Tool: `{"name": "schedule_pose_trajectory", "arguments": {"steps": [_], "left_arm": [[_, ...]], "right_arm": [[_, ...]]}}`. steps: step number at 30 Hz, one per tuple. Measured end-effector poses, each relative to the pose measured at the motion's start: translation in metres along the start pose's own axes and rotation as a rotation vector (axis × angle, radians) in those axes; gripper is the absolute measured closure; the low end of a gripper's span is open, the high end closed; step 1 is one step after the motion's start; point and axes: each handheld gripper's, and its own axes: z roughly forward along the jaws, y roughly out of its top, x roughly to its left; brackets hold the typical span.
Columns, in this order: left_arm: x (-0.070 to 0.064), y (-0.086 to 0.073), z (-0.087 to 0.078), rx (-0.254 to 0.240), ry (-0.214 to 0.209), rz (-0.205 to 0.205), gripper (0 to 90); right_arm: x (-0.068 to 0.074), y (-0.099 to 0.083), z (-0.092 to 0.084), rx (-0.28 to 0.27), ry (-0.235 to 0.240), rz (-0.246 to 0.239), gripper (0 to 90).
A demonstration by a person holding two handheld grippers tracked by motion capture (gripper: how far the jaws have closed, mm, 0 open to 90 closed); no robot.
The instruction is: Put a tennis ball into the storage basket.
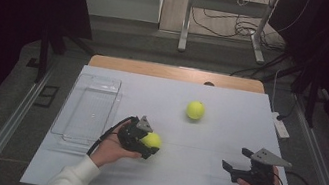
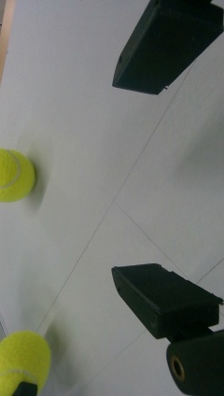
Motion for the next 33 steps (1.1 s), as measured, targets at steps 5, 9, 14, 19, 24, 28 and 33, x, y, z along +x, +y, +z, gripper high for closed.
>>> {"name": "schedule_pose_trajectory", "arguments": {"steps": [5,9,14,19,24,28,33], "left_arm": [[0.002,0.000,-0.005,-0.033,0.002,-0.009,26.9],[0.003,0.000,-0.009,-0.060,0.013,-0.020,26.9],[0.004,0.000,-0.013,-0.087,0.013,-0.027,26.8],[0.005,0.000,-0.016,-0.101,0.007,-0.037,26.8],[0.005,0.000,-0.021,-0.117,0.001,-0.038,26.8],[0.006,0.001,-0.025,-0.131,-0.001,-0.041,26.8],[0.007,0.001,-0.030,-0.148,-0.005,-0.044,26.8]], "right_arm": [[0.000,0.000,0.000,0.004,-0.001,-0.003,9.0],[0.000,0.000,0.000,0.000,0.002,-0.001,9.0],[0.000,0.000,0.000,-0.002,0.007,-0.003,9.0],[0.000,0.000,0.000,0.002,0.006,-0.005,9.0],[0.000,0.000,0.000,0.001,0.005,-0.004,9.0],[0.000,0.000,0.001,0.003,0.005,-0.005,9.0],[0.000,0.000,0.000,0.000,0.005,-0.008,9.0]]}}
